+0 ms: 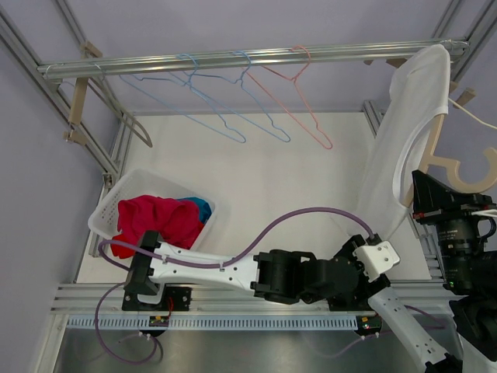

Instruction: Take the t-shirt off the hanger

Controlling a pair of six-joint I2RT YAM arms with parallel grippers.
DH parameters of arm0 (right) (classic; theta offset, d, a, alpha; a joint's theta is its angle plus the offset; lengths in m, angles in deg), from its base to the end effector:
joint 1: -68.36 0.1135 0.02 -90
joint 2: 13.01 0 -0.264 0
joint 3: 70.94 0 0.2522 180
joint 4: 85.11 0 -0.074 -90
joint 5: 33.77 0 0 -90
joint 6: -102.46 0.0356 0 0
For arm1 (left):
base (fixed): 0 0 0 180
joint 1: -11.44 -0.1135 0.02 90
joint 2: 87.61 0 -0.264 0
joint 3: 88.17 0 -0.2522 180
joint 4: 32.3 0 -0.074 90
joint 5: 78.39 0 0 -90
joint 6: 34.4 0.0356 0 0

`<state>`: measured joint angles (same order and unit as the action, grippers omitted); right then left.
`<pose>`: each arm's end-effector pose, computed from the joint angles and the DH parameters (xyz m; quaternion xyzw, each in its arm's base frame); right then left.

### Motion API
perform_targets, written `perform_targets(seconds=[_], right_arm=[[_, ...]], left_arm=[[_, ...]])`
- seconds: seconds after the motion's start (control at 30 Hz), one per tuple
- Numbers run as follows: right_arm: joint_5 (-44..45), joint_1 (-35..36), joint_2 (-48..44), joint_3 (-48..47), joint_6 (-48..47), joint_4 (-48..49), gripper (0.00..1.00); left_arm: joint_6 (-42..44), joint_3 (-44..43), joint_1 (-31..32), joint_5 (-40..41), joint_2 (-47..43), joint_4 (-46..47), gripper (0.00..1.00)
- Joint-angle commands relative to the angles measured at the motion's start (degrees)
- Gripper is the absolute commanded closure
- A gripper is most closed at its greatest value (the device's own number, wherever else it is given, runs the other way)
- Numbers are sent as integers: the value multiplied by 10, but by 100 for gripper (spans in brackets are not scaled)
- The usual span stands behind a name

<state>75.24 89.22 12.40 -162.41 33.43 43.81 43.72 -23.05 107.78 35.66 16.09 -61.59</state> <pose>-0.0072 -0.0152 0.4851 0.1316 0.6004 0.1854 0.7667 -0.0332 -0.4301 0.3858 0.4416 0.6685 -0.3662 0.4732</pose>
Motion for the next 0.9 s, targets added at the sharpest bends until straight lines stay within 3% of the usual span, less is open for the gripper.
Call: perform_targets(seconds=[0.0, 0.07, 0.13, 0.2, 0.23, 0.27, 0.43, 0.5, 0.53, 0.57, 0.63, 0.67, 0.87], right_arm=[[-31, 6, -13, -25, 16, 20, 100], [-44, 5, -19, -26, 24, 20, 100], [-50, 5, -22, -29, 31, 14, 100], [-56, 5, -26, -30, 35, 8, 100], [-63, 5, -26, -28, 37, 6, 100], [-68, 6, -26, -27, 42, 8, 100], [-124, 6, -16, -10, 59, 36, 100], [-150, 6, -8, -8, 64, 41, 100], [-152, 5, -8, -3, 65, 49, 100], [-150, 5, -7, -1, 66, 53, 100], [-149, 5, -6, -1, 64, 64, 100], [-155, 5, -2, 0, 63, 71, 100], [-144, 6, 50, 14, 56, 136, 100]], left_arm=[[5, -29, 1, 63, 0, 38, 45], [6, -24, 3, 77, -2, 39, 51], [9, -15, 10, 119, -5, 39, 49], [22, -5, 17, 153, -17, 44, 40], [27, 1, 19, 160, -21, 50, 28], [30, 14, 20, 163, -25, 55, 26], [57, 21, 20, 161, -32, 75, 31], [66, 26, 20, 166, -33, 79, 41], [68, 29, 20, 166, -37, 80, 54], [66, 34, 20, 166, -39, 81, 80], [60, 50, 20, 171, -48, 81, 96], [58, 55, 20, 170, -52, 82, 100], [41, 116, 32, 129, -82, 91, 100]])
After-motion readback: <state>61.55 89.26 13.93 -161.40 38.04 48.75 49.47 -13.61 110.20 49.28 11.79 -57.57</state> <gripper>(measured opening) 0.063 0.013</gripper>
